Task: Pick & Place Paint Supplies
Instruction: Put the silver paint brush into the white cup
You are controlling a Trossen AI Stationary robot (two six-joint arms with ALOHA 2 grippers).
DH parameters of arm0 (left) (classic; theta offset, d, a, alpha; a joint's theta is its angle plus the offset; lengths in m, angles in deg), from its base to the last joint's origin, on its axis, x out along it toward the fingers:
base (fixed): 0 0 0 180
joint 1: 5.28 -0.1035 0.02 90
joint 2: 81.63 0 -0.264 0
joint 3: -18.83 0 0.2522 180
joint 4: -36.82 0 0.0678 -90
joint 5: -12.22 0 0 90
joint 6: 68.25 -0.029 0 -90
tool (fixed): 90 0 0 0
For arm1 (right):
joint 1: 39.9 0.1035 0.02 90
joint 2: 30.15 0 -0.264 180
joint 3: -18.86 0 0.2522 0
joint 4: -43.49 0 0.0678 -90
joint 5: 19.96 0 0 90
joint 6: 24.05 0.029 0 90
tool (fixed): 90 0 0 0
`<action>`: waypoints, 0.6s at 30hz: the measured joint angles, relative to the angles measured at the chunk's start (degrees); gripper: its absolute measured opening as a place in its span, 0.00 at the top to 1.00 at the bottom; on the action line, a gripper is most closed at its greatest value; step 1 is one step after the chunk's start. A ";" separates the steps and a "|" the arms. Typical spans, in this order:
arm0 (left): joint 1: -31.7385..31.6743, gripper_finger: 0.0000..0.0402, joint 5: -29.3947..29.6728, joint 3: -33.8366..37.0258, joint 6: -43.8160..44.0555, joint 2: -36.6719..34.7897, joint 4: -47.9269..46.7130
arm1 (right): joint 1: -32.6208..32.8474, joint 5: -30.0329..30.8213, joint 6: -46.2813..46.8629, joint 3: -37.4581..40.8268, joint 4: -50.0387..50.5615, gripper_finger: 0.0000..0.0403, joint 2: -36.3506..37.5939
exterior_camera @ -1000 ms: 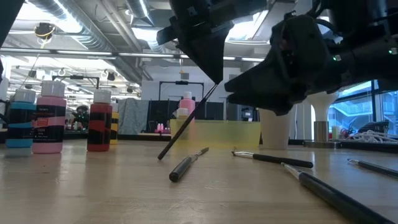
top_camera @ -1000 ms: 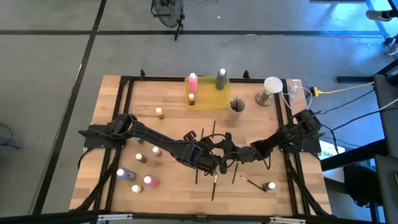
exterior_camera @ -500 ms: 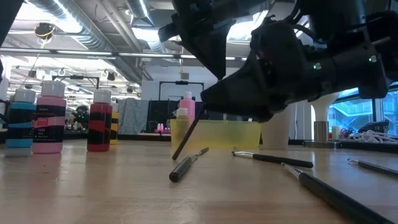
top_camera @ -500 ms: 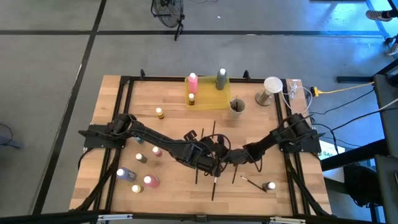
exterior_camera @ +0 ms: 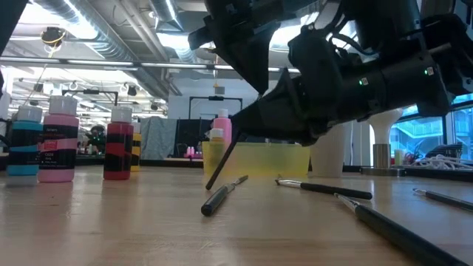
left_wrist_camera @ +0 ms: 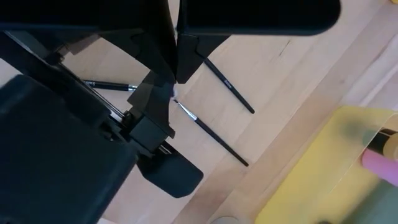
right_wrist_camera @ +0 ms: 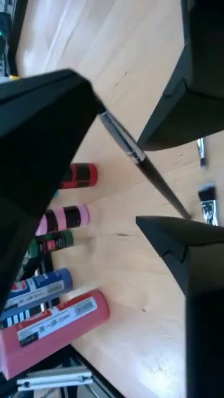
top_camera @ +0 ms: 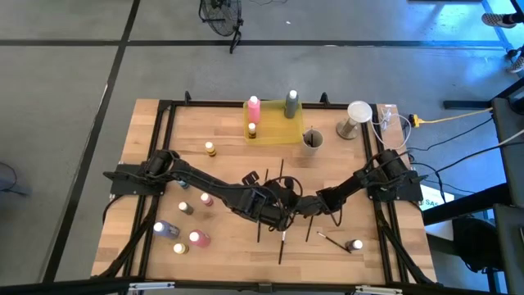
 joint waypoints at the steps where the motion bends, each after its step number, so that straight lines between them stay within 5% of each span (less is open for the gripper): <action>1: 0.00 1.00 0.03 0.00 0.00 0.00 0.00 | 0.00 0.00 0.09 0.00 0.28 0.57 0.00; 18: 0.36 1.00 0.61 0.00 0.01 0.00 0.02 | -1.49 -1.99 0.68 0.00 -0.33 0.75 0.00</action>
